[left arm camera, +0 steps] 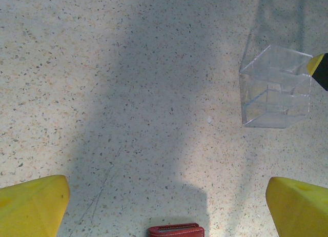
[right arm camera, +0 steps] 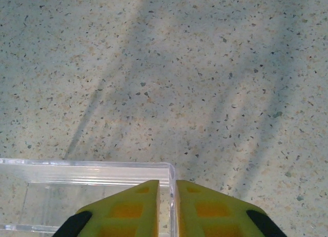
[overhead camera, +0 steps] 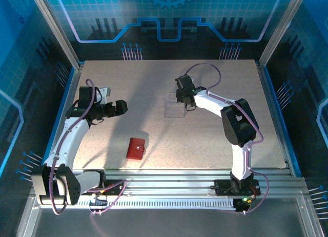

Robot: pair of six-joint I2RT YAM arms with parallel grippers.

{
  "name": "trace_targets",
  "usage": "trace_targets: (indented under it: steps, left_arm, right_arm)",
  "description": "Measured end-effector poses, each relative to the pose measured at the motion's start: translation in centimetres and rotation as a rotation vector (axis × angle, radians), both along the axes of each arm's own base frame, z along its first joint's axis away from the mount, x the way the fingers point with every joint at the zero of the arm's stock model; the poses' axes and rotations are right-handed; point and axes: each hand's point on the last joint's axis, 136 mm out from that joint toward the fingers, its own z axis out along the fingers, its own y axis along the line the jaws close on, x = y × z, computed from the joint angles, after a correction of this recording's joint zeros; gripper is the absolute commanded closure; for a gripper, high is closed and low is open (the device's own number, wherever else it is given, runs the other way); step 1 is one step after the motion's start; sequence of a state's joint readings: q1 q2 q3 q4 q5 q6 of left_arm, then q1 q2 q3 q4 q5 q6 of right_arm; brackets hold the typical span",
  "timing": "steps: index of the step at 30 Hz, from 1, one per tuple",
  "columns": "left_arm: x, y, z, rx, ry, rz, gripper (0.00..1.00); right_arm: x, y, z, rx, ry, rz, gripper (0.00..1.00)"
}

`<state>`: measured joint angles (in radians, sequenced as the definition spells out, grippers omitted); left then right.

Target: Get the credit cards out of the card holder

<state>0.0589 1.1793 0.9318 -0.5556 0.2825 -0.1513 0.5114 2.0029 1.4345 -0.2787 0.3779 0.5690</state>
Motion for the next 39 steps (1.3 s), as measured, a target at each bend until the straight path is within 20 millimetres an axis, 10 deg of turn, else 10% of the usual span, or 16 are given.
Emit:
trace_targets:
  steps: [8, 15, 22, 39]
  left_arm:
    - [-0.2, -0.4, -0.2, -0.025, 0.03, 0.034, 0.01]
    - [-2.0, -5.6, -1.5, -0.071, 0.106, -0.035, 0.01]
    - [-5.1, -8.9, -4.4, 0.043, 0.232, -0.069, 0.01]
    - [-13.5, -9.2, -12.6, 0.249, 0.503, -0.053, 0.01]
  right_arm:
    - [-0.8, 0.2, 2.8, 0.034, -0.03, 0.045, 0.73]
    - [-3.3, 0.5, 6.2, 0.115, -0.052, 0.117, 0.69]
    - [-6.5, 0.0, 5.3, 0.171, 0.012, 0.163, 0.67]
    - [-8.6, 0.0, 4.7, 0.213, 0.063, 0.199, 0.65]
